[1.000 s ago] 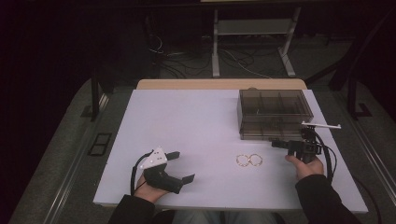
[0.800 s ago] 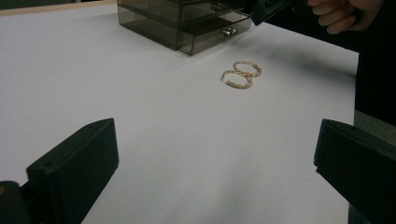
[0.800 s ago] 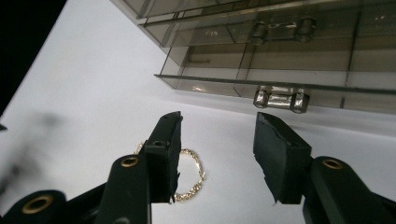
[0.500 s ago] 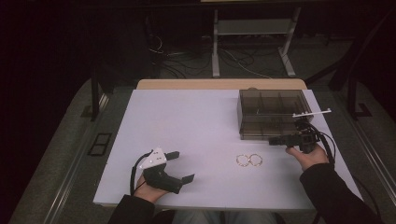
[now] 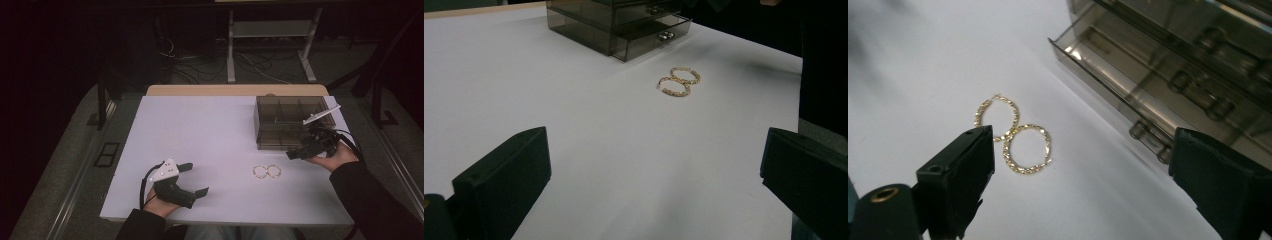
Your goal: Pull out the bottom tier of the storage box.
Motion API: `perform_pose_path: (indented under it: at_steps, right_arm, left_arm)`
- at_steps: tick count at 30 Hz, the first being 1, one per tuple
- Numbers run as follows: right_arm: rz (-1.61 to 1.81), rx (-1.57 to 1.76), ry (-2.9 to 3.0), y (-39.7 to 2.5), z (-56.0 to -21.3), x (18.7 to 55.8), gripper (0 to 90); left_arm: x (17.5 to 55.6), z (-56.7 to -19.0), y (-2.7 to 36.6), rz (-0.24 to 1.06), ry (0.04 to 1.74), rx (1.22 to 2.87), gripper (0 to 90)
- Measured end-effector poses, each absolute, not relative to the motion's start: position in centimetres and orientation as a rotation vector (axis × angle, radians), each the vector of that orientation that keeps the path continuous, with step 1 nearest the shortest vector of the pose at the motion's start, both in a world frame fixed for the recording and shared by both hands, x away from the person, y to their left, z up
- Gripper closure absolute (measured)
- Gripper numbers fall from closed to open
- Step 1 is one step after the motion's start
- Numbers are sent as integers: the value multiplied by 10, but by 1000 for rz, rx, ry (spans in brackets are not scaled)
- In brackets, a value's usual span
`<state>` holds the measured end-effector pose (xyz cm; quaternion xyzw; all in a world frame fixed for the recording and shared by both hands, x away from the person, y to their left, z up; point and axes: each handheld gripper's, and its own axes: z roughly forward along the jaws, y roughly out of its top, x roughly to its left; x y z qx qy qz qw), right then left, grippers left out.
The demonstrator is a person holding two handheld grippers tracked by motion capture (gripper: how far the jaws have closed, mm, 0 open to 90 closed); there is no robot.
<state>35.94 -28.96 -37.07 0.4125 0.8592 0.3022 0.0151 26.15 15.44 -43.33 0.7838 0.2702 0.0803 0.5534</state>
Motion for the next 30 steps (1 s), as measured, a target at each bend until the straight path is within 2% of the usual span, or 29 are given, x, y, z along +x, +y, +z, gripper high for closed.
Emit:
perform_pose_path:
  at_steps: [13, 15, 19, 30]
  right_arm:
    - [893, 985, 2762, -265, -386, 362, 106]
    - [900, 963, 2770, -263, -389, 364, 136]
    - [923, 939, 2761, -261, -391, 367, 138]
    - [1006, 924, 2722, -268, -397, 381, 306]
  left_arm:
    - [261, -433, 154, 190, 635, 1857, 0]
    - [261, -433, 154, 189, 636, 1858, 0]
    - [261, -433, 154, 188, 634, 1857, 0]
    - [261, -433, 154, 187, 632, 1858, 0]
